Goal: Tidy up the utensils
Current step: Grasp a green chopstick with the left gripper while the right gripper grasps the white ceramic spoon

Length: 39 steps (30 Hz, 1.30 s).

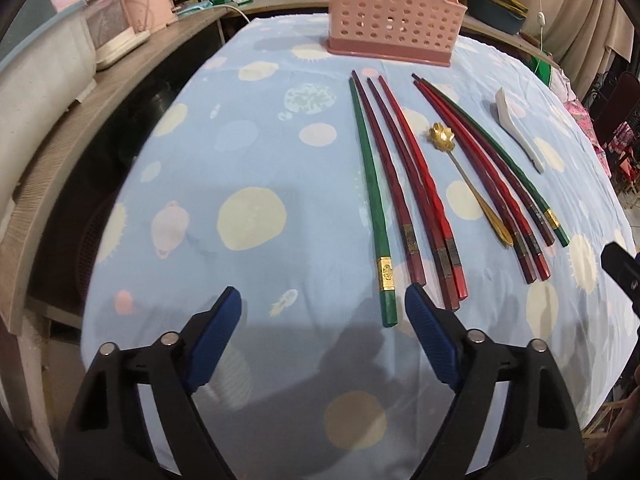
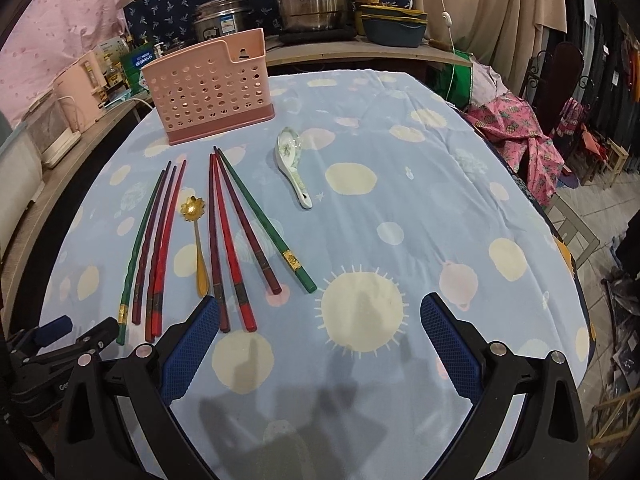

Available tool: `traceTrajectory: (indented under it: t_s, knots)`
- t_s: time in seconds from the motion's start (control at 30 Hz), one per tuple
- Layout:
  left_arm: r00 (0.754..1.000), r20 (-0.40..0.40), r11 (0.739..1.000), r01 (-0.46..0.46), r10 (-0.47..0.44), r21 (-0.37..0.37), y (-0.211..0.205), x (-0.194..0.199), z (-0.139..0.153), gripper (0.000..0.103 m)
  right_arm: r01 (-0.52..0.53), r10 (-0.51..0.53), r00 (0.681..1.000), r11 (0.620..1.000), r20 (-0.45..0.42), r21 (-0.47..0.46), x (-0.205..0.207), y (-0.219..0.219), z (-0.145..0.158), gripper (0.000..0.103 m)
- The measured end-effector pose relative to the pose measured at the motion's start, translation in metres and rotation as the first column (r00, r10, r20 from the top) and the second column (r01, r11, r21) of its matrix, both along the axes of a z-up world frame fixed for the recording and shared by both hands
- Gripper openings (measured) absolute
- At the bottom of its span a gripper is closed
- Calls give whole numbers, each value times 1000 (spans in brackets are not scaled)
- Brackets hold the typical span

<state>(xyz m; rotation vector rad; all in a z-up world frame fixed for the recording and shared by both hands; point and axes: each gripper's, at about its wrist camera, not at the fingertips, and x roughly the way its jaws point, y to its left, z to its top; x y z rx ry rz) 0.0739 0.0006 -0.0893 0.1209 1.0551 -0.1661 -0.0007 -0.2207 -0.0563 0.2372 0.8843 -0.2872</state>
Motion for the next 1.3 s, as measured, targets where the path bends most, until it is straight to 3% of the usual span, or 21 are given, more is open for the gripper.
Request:
traceTrajectory:
  t_s: [0.2,0.3,0.37,0.47,0.73,0.97,1.03,1.3]
  knots:
    - [1000,-18,1000,-2,2,-13,1,12,-8,58,-7,7,1000,1000,-1,21,25,-7,-6,96]
    - [1000,-6,1000,-8,8,-15,3,17,-6,37,-19,19,1000,999,8,32,43,-12,-9,95]
    - [1000,-6,1000,-11,11,-24,5,21,-5,25,-28,28,1000,999,13,34,58,-16,-11,88]
    - [1000,-7,1000,-9,9,-28,5,26,-5,18,-51,51,999,998,2,42,83,-21,-18,72]
    - [1000,-7,1000,-1,1,-22,2,35,-6,18,-105,107,993,994,-42,44,136,-19,-37,35]
    - [1000,-6,1000,4,-4,-17,1,37,-6,18,-127,128,990,992,-55,18,149,-15,-45,22]
    - [1000,-5,1000,4,-4,-17,1,36,-6,18,-136,137,989,990,-52,27,148,-15,-45,12]
    - [1000,-22,999,5,-6,-39,4,34,-3,9,-144,147,988,988,-44,53,132,-14,-36,10]
